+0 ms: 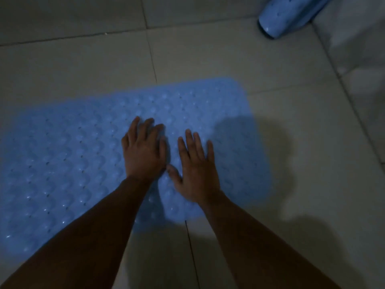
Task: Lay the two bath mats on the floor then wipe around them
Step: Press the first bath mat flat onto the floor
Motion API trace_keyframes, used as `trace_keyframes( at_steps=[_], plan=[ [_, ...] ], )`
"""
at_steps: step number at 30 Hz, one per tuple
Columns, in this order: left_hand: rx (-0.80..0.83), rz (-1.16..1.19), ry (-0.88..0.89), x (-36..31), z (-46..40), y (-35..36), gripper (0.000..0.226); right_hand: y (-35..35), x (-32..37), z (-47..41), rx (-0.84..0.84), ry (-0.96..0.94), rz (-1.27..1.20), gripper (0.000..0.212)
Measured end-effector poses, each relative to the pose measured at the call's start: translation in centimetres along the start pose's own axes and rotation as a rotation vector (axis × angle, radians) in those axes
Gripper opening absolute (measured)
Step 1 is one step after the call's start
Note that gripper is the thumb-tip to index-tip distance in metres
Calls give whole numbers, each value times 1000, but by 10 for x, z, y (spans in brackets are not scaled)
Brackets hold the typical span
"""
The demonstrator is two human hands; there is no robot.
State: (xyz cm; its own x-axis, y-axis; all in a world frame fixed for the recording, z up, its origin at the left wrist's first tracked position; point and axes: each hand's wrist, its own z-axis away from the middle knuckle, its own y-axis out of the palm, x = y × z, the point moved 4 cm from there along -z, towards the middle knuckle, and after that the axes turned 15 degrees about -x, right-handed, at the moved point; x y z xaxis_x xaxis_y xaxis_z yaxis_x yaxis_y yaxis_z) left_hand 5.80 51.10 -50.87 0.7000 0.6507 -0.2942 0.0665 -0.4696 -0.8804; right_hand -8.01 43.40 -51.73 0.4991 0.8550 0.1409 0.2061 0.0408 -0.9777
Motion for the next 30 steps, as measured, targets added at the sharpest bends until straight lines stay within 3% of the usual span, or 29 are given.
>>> trace_keyframes(
  at_steps=[12,20,25,30],
  plan=[
    [-53,20,-91,4,11,-17,43,2,-4,6,56,54,-70,73],
    [98,-68,-67,-30,2,-25,58,-60,-55,-76,250,205,-462,48],
    [194,1,77,-108,11,-5,63,-84,-108,-85,21,266,-452,30],
    [301,-3,222,-151,34,27,73,-83,-144,-72,-156,323,-416,32]
  ],
)
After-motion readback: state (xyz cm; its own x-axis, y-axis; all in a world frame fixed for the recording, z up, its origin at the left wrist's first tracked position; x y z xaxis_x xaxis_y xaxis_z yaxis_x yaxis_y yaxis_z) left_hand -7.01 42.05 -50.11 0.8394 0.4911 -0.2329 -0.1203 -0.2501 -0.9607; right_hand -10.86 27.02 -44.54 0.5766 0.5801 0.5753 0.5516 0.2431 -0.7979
